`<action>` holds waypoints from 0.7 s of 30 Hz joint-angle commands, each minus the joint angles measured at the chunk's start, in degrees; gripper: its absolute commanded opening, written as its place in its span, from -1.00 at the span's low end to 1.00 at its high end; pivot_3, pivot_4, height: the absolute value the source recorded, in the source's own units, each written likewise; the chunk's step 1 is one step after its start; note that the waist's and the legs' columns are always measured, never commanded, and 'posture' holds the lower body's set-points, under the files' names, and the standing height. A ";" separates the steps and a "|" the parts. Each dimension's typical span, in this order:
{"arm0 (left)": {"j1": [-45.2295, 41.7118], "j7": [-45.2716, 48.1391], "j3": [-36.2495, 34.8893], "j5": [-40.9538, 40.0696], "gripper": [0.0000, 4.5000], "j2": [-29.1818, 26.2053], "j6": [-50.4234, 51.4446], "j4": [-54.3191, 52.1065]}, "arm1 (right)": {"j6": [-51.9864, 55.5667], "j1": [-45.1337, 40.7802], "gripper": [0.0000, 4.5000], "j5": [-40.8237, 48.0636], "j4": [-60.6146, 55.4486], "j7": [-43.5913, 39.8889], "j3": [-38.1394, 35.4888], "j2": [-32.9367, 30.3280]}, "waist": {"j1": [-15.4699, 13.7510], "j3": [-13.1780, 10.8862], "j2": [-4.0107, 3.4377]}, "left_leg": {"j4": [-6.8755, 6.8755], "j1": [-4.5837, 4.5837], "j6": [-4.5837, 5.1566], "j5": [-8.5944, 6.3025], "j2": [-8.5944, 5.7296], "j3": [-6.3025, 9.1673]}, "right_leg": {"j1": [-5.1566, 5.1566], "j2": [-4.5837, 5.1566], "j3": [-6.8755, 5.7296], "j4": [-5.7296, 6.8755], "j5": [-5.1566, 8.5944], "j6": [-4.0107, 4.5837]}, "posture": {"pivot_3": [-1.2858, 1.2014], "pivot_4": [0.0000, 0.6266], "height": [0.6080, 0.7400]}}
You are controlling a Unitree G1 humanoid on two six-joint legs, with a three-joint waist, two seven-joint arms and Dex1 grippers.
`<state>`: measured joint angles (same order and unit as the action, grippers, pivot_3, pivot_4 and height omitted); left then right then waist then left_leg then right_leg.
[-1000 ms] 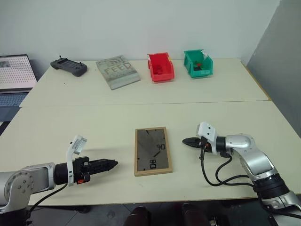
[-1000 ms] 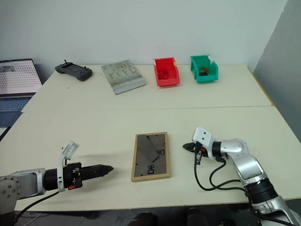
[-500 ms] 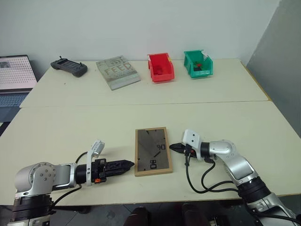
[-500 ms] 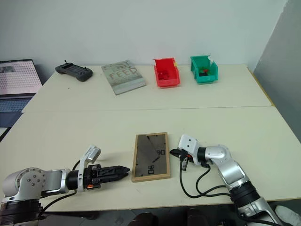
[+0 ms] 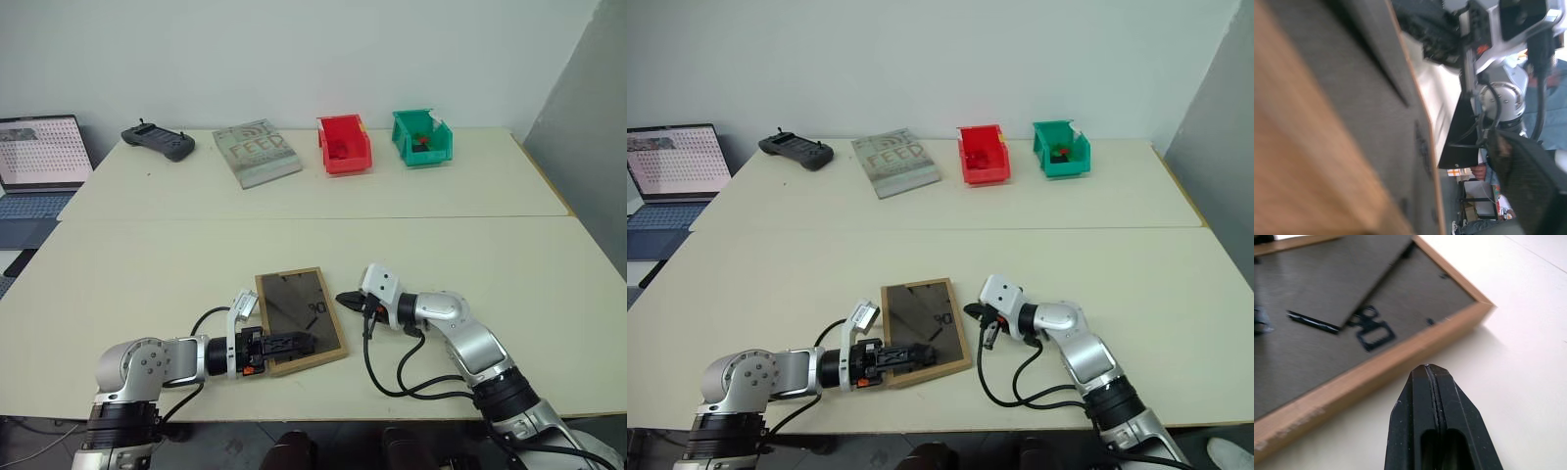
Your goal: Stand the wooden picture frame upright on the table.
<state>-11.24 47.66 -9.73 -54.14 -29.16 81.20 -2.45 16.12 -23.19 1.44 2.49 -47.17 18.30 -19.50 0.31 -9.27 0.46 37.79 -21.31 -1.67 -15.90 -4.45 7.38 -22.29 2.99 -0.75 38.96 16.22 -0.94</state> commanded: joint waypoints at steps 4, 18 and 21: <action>0.29 -2.39 -6.59 -5.26 0.10 -2.41 4.55 -4.73 | 0.30 -0.43 -1.00 1.61 -0.13 1.93 -3.99 -0.39 | 0.35 -0.03 0.03 | -0.05 -0.01 0.01 -0.02 0.05 0.01 | -0.03 -0.05 0.00 0.01 0.01 0.01 | 0.03 -0.52 1.00; -13.26 -10.94 -15.41 -14.30 -0.62 -5.70 4.51 -11.78 | 4.78 -16.86 -1.00 16.90 -0.58 0.97 -18.38 0.49 | 1.22 -0.25 0.25 | 0.00 -0.13 -0.08 -0.01 0.06 0.01 | -0.11 -0.07 -0.02 0.02 0.00 0.03 | 0.03 -0.52 1.00; -16.78 -9.58 -13.00 -12.38 -0.62 -8.84 2.02 -11.34 | 16.46 -24.55 -0.78 28.20 -2.09 -4.81 -20.99 -0.58 | 1.45 -0.25 0.24 | 0.00 -0.31 -0.09 -0.01 0.06 0.02 | -0.31 -0.08 -0.02 0.02 0.00 0.03 | 0.03 -0.52 1.00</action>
<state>-26.37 36.35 -23.63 -66.56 -36.57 85.69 -11.84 26.36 -44.49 22.24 3.35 -48.46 -0.56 -19.57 1.76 -9.52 0.70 37.80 -21.66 -1.77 -15.92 -4.38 7.39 -22.64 2.92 -0.76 38.97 16.22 -0.91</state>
